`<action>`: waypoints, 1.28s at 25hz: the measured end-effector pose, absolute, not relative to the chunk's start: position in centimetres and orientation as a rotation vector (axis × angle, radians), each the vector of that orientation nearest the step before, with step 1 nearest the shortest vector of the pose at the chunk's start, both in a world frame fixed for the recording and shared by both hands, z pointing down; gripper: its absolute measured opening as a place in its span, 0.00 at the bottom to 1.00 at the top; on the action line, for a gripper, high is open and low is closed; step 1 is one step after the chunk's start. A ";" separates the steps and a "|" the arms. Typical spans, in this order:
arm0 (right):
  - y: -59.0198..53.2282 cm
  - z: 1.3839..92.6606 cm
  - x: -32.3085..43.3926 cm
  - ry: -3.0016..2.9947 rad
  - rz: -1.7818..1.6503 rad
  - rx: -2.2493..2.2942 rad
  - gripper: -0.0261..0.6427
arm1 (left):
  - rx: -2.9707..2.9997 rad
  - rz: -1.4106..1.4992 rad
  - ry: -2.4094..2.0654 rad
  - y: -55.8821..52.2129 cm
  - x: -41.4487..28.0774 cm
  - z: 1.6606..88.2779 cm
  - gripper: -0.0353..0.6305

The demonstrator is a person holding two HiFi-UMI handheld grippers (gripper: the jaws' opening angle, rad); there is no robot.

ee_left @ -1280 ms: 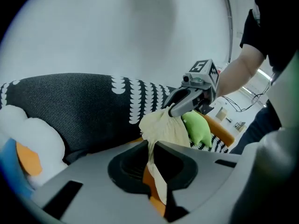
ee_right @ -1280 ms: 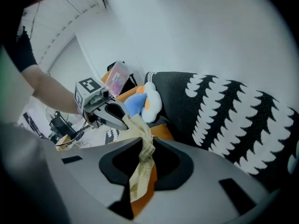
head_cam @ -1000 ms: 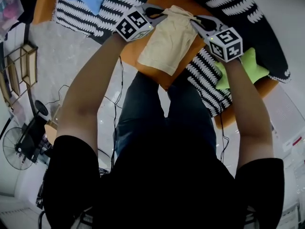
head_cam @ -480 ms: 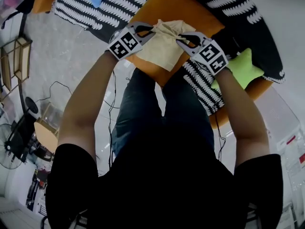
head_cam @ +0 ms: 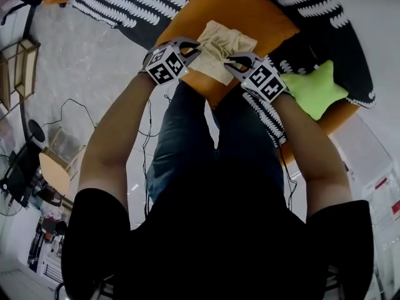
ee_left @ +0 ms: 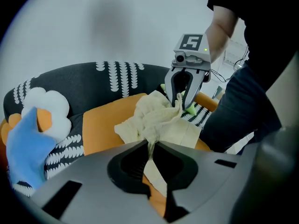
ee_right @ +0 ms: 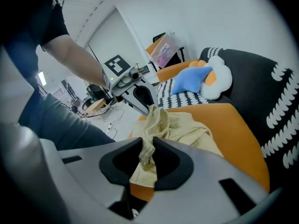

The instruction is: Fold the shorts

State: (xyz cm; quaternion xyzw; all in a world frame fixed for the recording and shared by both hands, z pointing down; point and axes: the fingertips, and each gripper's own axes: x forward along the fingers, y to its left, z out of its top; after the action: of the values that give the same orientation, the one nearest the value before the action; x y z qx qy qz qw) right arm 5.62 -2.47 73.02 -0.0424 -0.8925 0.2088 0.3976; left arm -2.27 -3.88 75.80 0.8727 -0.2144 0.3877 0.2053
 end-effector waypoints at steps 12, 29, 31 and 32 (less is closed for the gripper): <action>3.9 77.3 5.7 -2.154 0.327 -0.168 0.14 | 2.372 1.111 -0.472 0.9 -1.6 77.4 0.41; 7.1 81.5 4.8 -2.056 0.124 -0.158 0.18 | 2.286 1.117 -0.661 2.3 -0.6 79.5 0.23; 7.2 81.5 4.9 -2.063 0.157 -0.152 0.21 | 2.262 1.155 -0.654 2.4 -1.1 80.2 0.22; 7.4 81.5 4.9 -2.065 0.180 -0.148 0.22 | 2.255 1.168 -0.646 2.4 -1.3 80.3 0.21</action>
State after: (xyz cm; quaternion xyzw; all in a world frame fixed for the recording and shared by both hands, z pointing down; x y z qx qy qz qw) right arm 4.93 7.35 81.46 -0.0613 -0.8565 0.0746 0.5070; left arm -1.27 2.43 80.33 0.8315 -0.2384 0.4307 0.2577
